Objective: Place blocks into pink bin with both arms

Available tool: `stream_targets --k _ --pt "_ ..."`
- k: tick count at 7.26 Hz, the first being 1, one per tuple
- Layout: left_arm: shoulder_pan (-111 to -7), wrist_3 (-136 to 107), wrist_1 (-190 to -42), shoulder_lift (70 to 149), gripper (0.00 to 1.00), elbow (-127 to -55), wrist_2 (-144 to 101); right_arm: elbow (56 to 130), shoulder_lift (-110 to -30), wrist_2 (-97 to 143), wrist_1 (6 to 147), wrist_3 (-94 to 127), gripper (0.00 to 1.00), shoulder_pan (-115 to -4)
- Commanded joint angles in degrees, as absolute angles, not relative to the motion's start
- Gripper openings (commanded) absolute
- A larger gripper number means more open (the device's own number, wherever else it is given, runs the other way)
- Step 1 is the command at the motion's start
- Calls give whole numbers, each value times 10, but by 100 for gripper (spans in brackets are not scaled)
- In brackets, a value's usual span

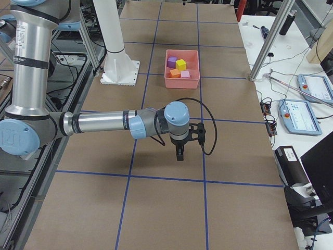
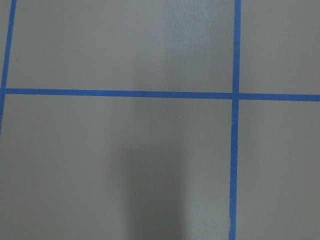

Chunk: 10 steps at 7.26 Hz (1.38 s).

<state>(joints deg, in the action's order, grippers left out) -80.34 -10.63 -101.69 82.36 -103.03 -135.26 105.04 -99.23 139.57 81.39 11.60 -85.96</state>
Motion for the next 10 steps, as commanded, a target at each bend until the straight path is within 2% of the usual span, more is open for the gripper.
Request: stream_targets --k 1,10 --pt "-803 -106 -1017 824 100 -1029 -1352 1050 -991 1396 814 117 99 -860" --pt "-803 -106 -1019 825 100 -1033 -1351 1050 -989 1386 815 114 99 -860"
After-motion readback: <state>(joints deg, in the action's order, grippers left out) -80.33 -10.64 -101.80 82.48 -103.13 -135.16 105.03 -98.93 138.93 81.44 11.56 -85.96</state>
